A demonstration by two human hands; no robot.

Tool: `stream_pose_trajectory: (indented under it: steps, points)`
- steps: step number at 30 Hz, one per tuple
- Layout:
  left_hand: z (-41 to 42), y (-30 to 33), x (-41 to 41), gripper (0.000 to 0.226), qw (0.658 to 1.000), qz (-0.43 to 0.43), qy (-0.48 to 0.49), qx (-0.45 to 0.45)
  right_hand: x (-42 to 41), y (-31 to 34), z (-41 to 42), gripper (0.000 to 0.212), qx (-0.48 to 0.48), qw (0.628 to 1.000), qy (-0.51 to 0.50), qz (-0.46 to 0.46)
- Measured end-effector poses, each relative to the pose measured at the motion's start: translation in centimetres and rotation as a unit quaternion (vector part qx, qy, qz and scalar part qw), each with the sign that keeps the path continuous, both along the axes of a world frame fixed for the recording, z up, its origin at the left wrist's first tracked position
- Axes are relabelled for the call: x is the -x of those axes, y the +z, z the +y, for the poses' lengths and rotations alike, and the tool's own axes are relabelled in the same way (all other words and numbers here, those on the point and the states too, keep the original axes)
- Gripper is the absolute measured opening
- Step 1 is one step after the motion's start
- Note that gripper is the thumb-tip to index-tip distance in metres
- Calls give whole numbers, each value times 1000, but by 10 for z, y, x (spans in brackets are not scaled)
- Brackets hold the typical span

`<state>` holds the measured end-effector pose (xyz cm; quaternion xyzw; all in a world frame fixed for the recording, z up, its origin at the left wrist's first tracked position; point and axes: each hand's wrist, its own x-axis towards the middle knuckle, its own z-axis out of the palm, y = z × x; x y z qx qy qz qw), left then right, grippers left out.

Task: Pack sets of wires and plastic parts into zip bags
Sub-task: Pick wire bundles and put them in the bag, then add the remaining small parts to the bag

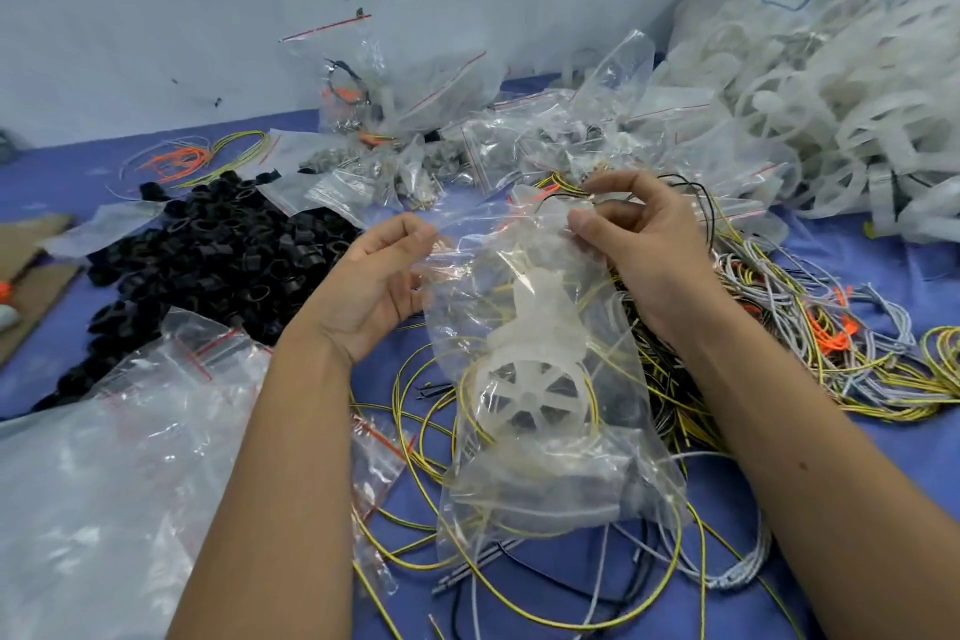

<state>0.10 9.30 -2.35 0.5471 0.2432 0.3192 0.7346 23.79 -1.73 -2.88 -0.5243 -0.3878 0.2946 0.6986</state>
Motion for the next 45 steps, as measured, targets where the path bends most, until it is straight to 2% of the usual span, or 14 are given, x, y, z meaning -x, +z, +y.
stream_pose_trajectory:
  steps: [7, 9, 11, 13, 15, 18, 21, 26, 30, 45]
  points:
    - [8, -4, 3, 18, 999, 3, 20, -34, -1, -1, -1, 37, -31, 997, -43, 59]
    - [10, -6, 2, 13, 997, 26, 39, -65, 1, 1, -2, 40, -36, 997, -60, 18]
    - [11, -8, -1, 20, 985, 69, 92, -129, 6, 5, -5, 40, -43, 995, -77, -49]
    - [12, -4, -6, 34, 954, 104, 180, -216, 12, 8, -7, 38, -52, 989, -87, -107]
    - [11, 6, -15, 30, 917, 119, 227, -305, 18, 9, -8, 34, -46, 982, -91, -160]
    - [1, 24, -35, 12, 899, 132, 170, -381, 23, 7, -8, 27, -41, 978, -75, -189]
    - [-10, 30, -54, 11, 879, 172, 92, -436, 23, 6, -8, 20, -52, 979, -51, -192]
    - [-11, 19, -62, 9, 897, 172, 78, -401, 22, 3, -7, 13, -61, 974, -41, -213]
    - [-10, 19, -61, 6, 897, 171, 85, -398, 21, 3, -5, 2, -49, 968, -61, -237]
    - [-18, 24, -67, 5, 886, 156, 65, -432, 22, 7, -9, 4, -37, 958, -57, -279]
